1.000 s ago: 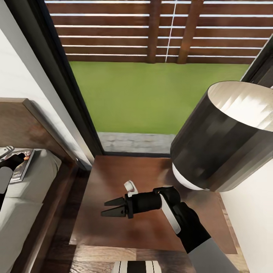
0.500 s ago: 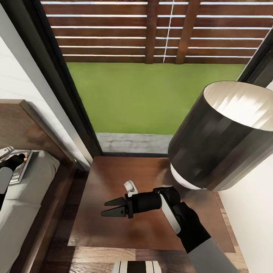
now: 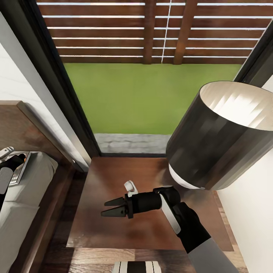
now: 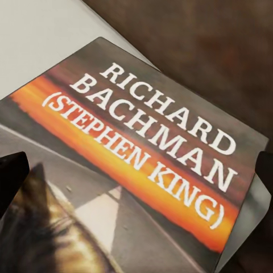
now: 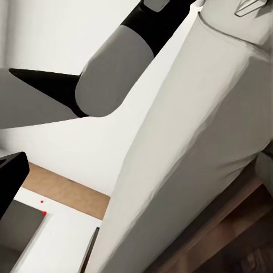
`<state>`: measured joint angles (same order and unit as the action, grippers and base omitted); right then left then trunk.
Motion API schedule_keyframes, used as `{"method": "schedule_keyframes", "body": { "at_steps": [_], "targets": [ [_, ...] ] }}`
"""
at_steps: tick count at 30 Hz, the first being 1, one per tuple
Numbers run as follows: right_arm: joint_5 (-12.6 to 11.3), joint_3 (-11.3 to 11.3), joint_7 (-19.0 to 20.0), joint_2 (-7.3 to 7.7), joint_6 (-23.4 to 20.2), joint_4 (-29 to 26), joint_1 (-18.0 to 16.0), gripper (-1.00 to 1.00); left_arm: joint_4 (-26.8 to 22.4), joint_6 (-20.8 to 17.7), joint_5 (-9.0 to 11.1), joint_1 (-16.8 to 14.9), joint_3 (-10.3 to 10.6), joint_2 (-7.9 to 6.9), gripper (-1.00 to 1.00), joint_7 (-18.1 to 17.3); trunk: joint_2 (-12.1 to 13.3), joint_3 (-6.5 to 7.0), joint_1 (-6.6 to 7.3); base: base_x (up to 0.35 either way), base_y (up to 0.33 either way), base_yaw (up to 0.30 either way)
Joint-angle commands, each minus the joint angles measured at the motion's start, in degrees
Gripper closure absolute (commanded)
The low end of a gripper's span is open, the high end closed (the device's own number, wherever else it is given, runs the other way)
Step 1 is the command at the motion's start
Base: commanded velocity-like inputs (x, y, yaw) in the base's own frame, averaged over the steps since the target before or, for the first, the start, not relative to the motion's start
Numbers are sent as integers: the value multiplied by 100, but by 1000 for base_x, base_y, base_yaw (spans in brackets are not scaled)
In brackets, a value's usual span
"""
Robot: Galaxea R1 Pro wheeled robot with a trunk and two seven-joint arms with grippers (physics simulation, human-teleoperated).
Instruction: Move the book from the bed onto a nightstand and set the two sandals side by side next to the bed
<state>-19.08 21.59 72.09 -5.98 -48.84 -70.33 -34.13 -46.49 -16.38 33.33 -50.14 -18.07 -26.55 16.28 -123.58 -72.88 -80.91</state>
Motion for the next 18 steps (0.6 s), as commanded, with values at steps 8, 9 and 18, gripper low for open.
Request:
{"method": "schedule_keyframes", "body": {
  "at_steps": [8,9,18],
  "targets": [
    [-26,7,-2,0,-38,2,-1,-100,167,-14,129,4,6,0,-100,24,-1,-4,0,0,0,0],
    [-26,8,-2,0,-38,2,-1,-100,167,-14,129,4,6,0,-100,24,-1,-4,0,0,0,0],
    [-26,43,-2,0,-38,2,-2,-100,167,-21,127,4,5,0,-100,24,39,14,22,0,0,0]
  ]
}}
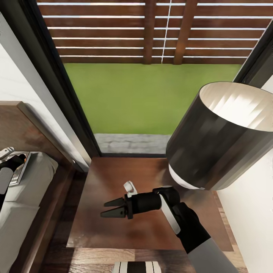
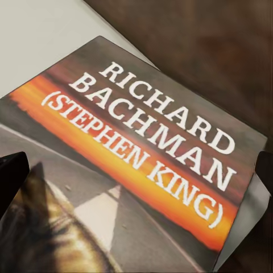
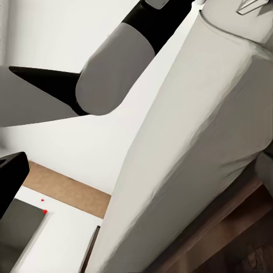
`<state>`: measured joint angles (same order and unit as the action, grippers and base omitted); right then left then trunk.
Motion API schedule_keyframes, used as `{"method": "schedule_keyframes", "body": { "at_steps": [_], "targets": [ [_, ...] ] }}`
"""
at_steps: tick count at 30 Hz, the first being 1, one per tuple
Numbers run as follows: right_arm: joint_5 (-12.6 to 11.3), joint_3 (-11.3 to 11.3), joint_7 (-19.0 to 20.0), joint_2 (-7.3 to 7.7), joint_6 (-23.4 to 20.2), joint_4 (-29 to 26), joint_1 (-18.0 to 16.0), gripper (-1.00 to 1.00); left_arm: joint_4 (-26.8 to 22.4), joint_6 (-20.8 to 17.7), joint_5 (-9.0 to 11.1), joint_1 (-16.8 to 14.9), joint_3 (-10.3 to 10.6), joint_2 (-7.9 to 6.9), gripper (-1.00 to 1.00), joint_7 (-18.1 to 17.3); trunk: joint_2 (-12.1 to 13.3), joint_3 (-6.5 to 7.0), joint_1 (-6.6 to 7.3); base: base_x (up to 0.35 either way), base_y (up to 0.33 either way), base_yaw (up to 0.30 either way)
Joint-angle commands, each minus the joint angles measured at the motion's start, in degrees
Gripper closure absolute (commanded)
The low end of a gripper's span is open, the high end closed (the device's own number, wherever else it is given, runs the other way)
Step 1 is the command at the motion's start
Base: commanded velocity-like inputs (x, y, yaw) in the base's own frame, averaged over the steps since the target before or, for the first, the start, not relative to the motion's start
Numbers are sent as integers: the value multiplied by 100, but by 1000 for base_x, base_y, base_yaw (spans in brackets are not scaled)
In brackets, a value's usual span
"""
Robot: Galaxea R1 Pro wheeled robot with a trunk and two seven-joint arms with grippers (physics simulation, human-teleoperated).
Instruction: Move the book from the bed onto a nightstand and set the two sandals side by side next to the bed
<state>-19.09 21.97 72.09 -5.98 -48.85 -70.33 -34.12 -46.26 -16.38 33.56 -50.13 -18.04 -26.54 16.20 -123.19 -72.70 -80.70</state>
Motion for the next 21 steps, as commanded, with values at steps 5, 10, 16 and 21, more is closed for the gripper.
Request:
{"method": "schedule_keyframes", "body": {
  "at_steps": [5,10,16,21],
  "targets": [
    [-25,206,-2,0,-37,2,-3,-100,136,-23,98,4,-5,0,-100,32,201,86,110,0,0,0],
    [-25,243,-2,0,-37,2,-1,-100,135,-23,98,4,-6,0,-100,34,401,176,220,0,0,0],
    [-25,246,-2,0,-37,2,-4,-100,134,-23,98,4,-5,0,-100,39,441,194,242,0,0,0],
    [-25,246,-2,0,-37,2,-1,-100,132,-23,98,4,-6,0,-100,41,642,284,352,0,0,0]
  ]
}}
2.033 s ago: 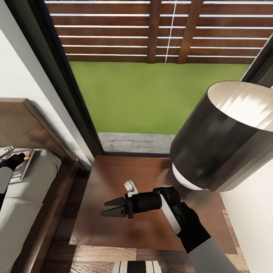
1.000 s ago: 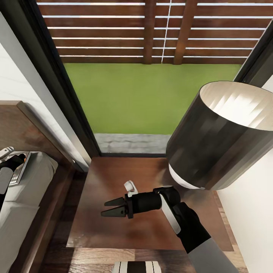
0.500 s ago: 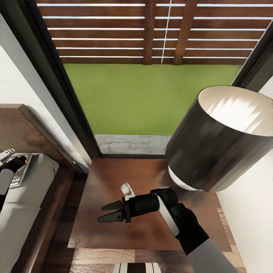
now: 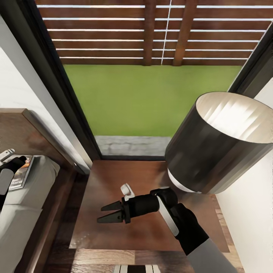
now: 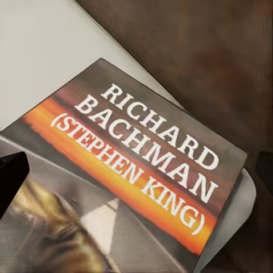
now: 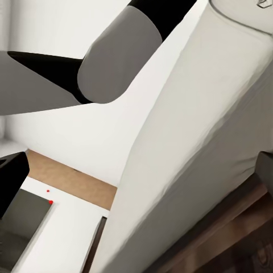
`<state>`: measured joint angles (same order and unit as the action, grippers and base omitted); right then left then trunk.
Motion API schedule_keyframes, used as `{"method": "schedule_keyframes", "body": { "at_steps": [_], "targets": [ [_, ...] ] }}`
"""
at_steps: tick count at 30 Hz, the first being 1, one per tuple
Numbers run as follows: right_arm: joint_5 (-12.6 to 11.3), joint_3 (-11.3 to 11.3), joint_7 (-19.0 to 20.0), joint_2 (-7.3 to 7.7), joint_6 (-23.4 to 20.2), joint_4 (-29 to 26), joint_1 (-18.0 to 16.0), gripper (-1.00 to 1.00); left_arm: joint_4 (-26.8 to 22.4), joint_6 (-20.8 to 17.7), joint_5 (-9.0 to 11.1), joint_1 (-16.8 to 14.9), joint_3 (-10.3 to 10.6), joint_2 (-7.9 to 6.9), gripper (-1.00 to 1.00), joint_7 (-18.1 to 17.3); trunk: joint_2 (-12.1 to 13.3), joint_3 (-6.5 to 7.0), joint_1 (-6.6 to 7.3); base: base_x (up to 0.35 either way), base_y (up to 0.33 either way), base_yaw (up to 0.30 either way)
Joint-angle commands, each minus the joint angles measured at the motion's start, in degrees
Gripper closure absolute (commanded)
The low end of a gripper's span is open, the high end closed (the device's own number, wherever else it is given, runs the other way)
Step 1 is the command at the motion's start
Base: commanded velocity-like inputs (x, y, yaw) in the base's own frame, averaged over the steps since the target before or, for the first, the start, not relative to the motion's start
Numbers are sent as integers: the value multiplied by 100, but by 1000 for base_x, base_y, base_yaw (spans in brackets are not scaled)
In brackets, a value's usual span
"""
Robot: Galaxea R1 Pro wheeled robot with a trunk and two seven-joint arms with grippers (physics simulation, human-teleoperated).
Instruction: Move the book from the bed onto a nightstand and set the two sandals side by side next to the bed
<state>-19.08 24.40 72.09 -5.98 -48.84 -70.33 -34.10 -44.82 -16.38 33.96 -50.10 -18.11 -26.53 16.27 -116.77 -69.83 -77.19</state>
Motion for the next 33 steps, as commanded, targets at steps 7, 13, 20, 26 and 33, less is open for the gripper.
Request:
{"method": "schedule_keyframes", "body": {
  "at_steps": [7,13,20,26,33],
  "targets": [
    [-25,4,-2,0,-37,2,-2,-100,-124,-58,58,0,-15,-37,-100,43,40,15,23,0,0,0],
    [-25,4,-2,0,-37,2,-3,-100,-391,-304,61,0,-52,-285,-100,51,40,15,23,0,0,0],
    [-25,4,-2,0,-37,2,-3,-100,-562,-524,61,0,-115,-453,-100,48,40,15,23,0,0,0],
    [-25,4,-2,0,-37,2,-6,-100,-311,-505,70,0,-251,-507,-100,10,40,15,23,0,0,0],
    [-25,4,-2,0,-37,2,-4,-100,-209,-312,60,0,-247,-495,-100,8,40,15,23,0,0,0]
  ]
}}
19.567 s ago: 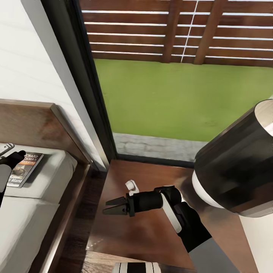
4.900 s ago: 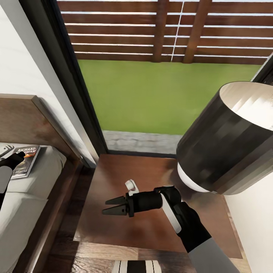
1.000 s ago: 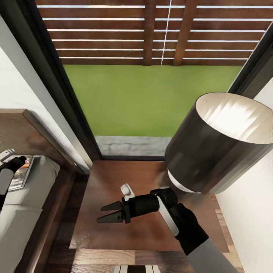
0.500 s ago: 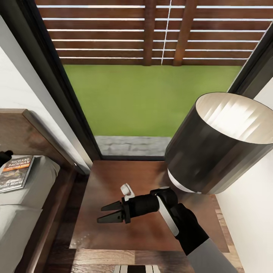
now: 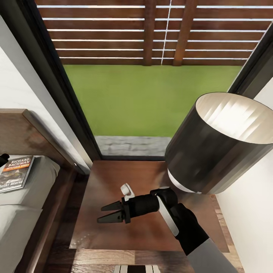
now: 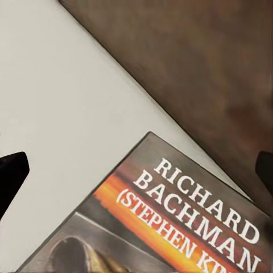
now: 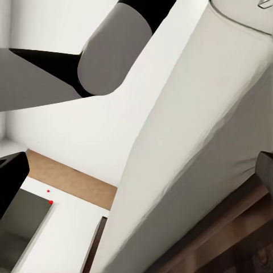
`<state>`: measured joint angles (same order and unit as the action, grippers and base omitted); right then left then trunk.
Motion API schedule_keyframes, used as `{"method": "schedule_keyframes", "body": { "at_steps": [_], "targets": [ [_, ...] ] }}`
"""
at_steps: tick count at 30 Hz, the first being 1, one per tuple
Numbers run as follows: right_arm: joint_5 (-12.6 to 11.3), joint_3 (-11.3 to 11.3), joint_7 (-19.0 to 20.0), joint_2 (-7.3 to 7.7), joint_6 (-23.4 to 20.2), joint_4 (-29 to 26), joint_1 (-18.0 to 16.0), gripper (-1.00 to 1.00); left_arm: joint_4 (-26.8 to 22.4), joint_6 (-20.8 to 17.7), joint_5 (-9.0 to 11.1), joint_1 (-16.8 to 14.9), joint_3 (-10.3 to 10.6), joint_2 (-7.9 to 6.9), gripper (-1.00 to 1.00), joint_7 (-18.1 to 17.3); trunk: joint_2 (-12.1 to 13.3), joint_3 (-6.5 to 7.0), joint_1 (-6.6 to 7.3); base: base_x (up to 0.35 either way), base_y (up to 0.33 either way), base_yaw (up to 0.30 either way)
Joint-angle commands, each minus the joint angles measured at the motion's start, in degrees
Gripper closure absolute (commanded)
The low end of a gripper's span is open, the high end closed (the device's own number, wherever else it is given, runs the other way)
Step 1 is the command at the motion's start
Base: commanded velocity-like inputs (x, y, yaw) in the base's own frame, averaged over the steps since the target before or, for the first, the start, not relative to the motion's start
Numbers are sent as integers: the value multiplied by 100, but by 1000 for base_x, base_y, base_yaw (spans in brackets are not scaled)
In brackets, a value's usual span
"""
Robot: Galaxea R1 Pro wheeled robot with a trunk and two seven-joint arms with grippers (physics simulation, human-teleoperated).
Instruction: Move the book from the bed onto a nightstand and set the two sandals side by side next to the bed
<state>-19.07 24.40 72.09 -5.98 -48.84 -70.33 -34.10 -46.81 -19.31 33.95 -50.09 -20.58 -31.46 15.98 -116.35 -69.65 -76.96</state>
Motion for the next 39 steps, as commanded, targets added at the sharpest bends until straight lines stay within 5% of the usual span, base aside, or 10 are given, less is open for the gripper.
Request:
{"method": "schedule_keyframes", "body": {
  "at_steps": [1,11,32,39],
  "targets": [
    [-27,4,-2,0,-38,2,-4,-100,-8,28,60,0,4,1,-100,36,-2,-4,1,0,0,0],
    [-27,4,-2,0,-38,2,-1,-100,148,255,59,0,19,17,-100,36,-2,-4,1,0,0,0],
    [-27,4,-2,0,-37,2,-5,-100,243,261,62,0,10,17,-100,36,-603,-273,-329,0,0,0],
    [69,120,-248,2,-38,-7,-6,-100,234,258,60,0,10,17,-100,36,-603,-273,-329,0,0,0]
  ]
}}
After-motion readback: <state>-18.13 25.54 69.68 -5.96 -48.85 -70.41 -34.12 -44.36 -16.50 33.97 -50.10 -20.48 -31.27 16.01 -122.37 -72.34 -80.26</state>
